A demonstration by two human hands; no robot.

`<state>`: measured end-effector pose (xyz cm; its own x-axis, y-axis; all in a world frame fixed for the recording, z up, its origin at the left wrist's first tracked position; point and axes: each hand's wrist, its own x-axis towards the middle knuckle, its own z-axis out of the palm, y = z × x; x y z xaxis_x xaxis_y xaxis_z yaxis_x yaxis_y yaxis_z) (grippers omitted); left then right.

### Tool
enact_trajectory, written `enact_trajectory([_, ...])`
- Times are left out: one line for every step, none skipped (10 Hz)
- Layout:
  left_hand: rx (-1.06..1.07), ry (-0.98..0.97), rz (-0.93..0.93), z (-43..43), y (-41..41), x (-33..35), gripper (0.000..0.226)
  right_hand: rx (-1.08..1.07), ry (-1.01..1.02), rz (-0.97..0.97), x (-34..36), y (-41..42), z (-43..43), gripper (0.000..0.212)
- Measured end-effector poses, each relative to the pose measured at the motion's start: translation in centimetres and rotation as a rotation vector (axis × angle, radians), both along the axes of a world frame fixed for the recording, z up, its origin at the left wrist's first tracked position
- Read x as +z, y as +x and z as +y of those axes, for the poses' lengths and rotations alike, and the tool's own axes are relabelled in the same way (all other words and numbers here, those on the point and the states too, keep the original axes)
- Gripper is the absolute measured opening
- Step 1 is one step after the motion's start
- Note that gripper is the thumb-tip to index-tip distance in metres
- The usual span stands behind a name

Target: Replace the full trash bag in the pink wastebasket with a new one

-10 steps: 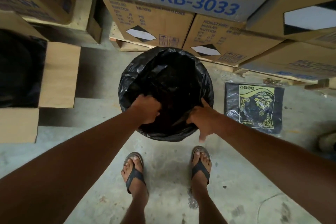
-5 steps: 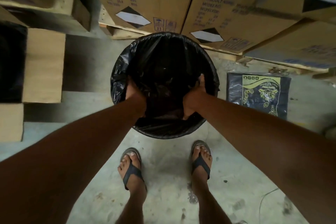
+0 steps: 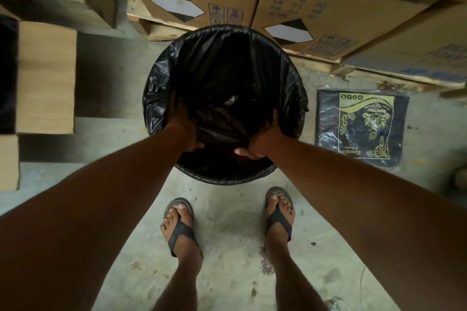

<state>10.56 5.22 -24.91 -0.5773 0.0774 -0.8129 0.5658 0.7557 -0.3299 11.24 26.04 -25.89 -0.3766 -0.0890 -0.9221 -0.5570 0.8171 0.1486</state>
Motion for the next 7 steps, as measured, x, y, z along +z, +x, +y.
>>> enact_trajectory([0.094, 0.171, -0.008, 1.0, -0.4, 0.1, 0.082, -0.018, -0.066, 0.011, 0.5, -0.4, 0.0, 0.087])
enact_trajectory([0.138, 0.206, -0.064, 1.1, -0.2, -0.3, 0.078, -0.050, -0.123, -0.039, 0.5, -0.5, 0.0, 0.079])
enact_trajectory([0.187, 0.197, -0.135, 0.2, 0.3, -1.0, 0.077, -0.087, -0.151, -0.086, 0.3, -0.2, -0.1, 0.070])
enact_trajectory([0.333, 0.438, -0.049, 0.3, 0.2, -0.4, 0.069, -0.234, -0.313, -0.026, 1.0, -0.5, -0.2, 0.049])
enact_trajectory([0.363, 0.619, 0.116, 1.6, 0.2, 1.7, 0.060, -0.374, -0.535, 0.081, 3.2, -1.1, -0.5, 0.038])
enact_trajectory([0.407, 0.685, 0.225, 2.7, 0.5, 5.1, 0.061, -0.472, -0.713, 0.171, 6.9, -1.9, -0.2, 0.032])
enact_trajectory([0.458, 0.715, 0.232, 3.2, 1.8, 9.1, 0.060, -0.555, -0.754, 0.213, 10.6, -1.8, 0.8, 0.031])
